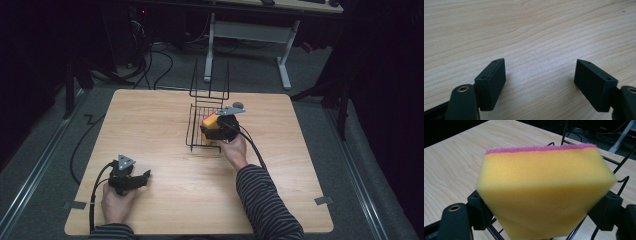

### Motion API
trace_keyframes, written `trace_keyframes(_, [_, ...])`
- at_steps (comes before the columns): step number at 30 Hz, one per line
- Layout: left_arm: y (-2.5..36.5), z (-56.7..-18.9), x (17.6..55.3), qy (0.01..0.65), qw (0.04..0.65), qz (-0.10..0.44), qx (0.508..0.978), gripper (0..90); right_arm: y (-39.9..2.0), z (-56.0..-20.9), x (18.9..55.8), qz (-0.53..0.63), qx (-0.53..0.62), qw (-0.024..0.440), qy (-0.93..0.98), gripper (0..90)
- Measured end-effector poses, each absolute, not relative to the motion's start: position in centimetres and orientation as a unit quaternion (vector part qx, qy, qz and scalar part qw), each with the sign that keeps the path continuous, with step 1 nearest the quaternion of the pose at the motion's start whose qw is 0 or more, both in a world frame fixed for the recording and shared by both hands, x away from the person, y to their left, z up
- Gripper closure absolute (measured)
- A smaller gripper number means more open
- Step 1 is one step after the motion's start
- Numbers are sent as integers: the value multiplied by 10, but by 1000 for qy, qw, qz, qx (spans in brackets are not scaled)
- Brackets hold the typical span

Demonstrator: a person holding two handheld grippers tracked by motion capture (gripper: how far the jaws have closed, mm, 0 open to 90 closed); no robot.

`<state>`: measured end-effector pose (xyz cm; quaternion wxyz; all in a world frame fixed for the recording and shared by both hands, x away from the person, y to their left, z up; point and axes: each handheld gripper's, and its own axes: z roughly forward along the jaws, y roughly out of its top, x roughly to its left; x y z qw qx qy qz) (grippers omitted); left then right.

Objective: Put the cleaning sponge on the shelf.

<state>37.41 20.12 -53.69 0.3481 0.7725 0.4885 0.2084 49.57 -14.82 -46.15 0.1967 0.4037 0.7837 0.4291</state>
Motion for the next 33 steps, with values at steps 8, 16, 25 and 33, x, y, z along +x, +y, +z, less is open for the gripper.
trace_keyframes(8, [201, -537, 374, 488, 348, 208, 773, 258, -149, -464, 497, 427, 404, 188, 787, 169])
trace_keyframes(16, [201, -537, 374, 489, 349, 208, 772, 258, -149, -464, 497, 423, 406, 187, 788, 155])
trace_keyframes(25, [202, -537, 374, 489, 349, 208, 772, 258, -152, -464, 497, 423, 407, 177, 790, 111])
trace_keyframes(33, [202, -537, 374, 489, 350, 207, 771, 258, -154, -464, 496, 427, 407, 165, 791, 51])
